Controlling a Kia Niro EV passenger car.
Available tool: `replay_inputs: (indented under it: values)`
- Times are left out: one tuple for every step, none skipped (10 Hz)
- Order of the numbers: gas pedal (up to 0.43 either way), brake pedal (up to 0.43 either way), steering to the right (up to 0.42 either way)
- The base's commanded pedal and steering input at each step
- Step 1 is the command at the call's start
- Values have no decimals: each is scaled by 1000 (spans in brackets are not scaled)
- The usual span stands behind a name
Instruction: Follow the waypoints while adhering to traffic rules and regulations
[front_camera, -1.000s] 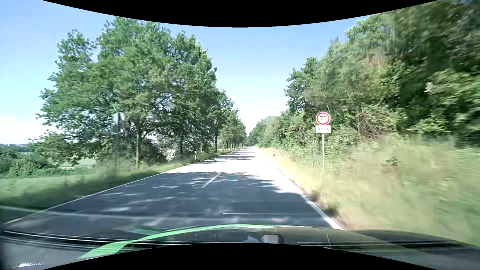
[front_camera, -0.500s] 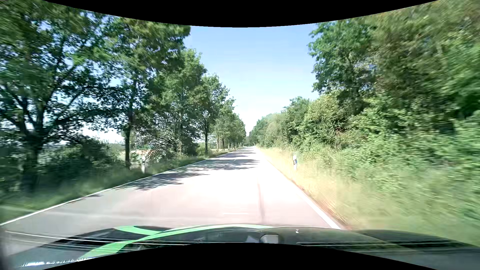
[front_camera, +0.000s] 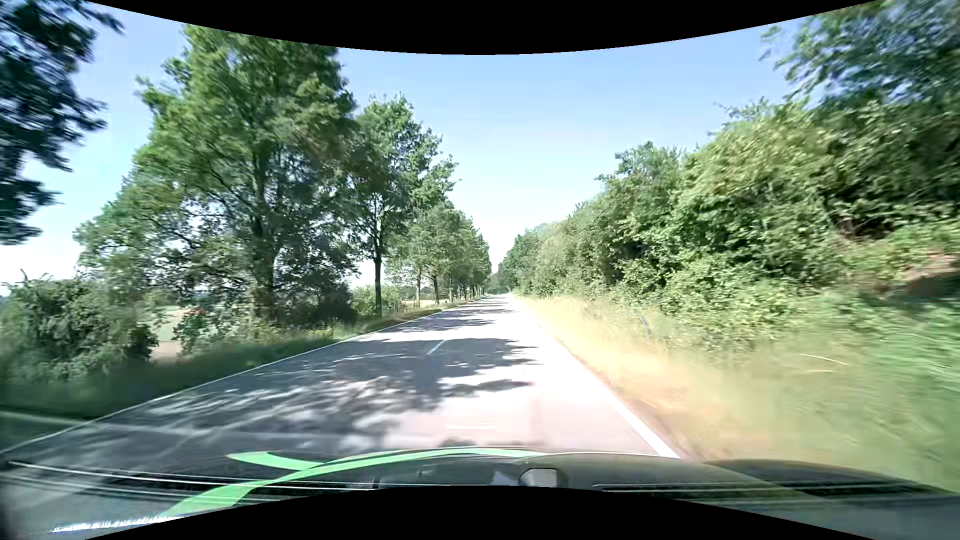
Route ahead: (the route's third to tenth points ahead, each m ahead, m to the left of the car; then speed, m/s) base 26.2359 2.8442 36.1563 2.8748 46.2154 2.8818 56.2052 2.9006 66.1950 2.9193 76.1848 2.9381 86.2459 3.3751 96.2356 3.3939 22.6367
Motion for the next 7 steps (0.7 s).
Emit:
replay_inputs:
  values:
    - [248, 0, -1]
    - [197, 0, -1]
    - [197, 0, -1]
    - [197, 0, -1]
    - [197, 0, -1]
    - [209, 0, -1]
    - [220, 0, -1]
